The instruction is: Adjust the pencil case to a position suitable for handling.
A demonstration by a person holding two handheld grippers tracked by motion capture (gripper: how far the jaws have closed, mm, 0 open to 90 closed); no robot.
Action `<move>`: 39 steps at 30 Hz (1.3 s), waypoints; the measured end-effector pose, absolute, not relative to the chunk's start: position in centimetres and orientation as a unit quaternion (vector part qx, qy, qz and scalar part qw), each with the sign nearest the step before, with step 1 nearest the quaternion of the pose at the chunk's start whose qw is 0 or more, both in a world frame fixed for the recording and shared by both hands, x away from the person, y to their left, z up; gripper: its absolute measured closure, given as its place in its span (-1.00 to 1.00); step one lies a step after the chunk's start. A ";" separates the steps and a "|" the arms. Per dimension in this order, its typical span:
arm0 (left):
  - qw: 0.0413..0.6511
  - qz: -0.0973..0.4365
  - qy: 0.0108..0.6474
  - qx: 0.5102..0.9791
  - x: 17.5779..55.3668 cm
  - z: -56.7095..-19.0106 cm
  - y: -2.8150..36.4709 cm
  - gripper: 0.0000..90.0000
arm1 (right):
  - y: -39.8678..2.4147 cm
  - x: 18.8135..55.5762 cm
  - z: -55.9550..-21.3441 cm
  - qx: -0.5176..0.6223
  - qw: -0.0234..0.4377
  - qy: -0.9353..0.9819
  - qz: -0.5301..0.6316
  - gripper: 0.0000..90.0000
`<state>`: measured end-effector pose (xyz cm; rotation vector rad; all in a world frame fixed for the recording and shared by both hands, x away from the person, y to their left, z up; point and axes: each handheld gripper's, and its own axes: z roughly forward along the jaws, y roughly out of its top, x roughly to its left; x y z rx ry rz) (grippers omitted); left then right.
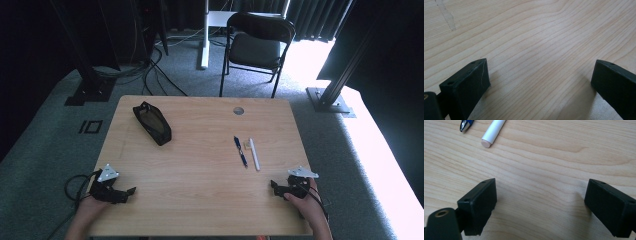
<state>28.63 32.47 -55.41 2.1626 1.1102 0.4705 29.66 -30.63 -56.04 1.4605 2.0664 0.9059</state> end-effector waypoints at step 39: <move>0.327 0.180 0.424 0.825 28.6 -55.4 32.4 -0.95 | -24.5 34.0 -52.5 0.494 0.226 0.750 0.378 -0.77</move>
